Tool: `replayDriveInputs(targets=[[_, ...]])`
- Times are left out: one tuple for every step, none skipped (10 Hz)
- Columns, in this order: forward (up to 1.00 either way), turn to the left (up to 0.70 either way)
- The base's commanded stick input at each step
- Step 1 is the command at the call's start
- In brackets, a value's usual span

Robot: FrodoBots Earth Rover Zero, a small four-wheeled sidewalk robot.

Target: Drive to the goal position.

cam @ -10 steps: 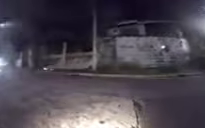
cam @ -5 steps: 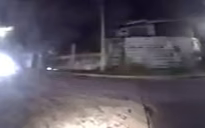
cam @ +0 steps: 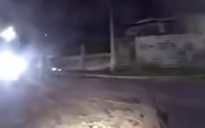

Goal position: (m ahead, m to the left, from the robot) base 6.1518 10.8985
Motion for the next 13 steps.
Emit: replayDriveInputs(targets=[[0.30,0.00],[0.15,0.00],[0.00,0.00],[0.00,0.00],[0.00,0.00],[-0.02,0.00],[-0.10,0.00],[-0.30,-0.01],[-0.30,-0.41],[-0.30,-0.60],[-0.30,-0.60],[-0.30,-0.60],[-0.30,-0.60]])
